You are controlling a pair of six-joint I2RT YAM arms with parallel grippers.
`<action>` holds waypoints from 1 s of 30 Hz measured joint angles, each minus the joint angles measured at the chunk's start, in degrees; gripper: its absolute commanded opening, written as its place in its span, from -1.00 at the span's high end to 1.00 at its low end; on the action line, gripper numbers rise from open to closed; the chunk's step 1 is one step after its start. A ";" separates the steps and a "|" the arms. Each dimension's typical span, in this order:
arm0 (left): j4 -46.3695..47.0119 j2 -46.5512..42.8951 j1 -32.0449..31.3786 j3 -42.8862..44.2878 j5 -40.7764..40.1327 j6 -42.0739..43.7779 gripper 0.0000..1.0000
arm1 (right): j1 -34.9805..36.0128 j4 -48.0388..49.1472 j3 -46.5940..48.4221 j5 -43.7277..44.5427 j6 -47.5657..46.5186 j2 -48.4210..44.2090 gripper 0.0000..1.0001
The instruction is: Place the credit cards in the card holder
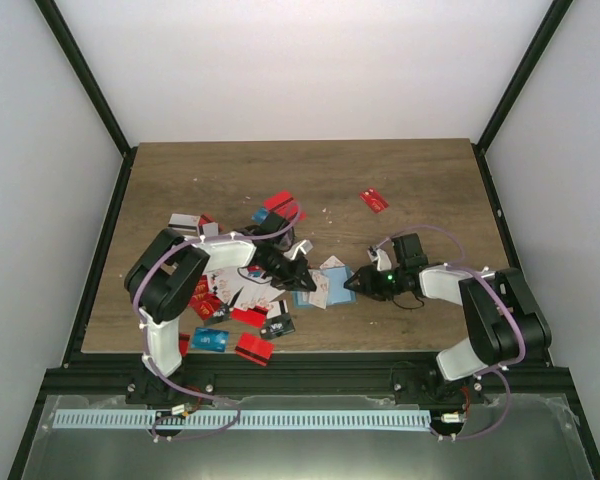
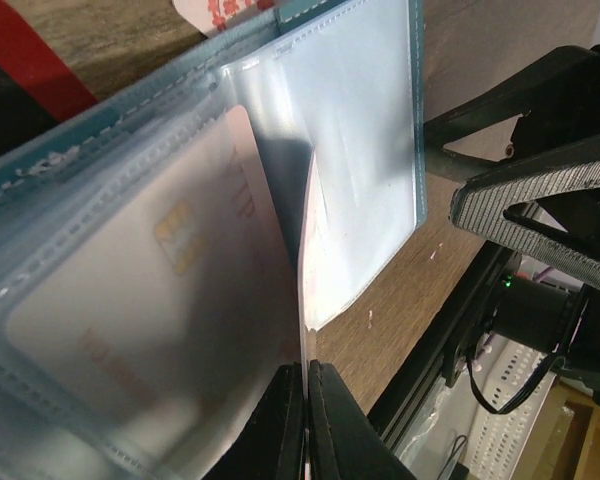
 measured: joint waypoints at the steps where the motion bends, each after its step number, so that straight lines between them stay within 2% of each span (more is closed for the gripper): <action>1: 0.07 0.09 0.00 0.09 0.04 -0.04 0.92 | 0.00 0.13 -0.07 -0.04 0.00 0.04 0.16; 30: 9.27 0.94 -1.44 -0.48 -1.36 -8.61 0.92 | 0.48 3.21 -2.60 -2.64 0.52 -0.02 0.24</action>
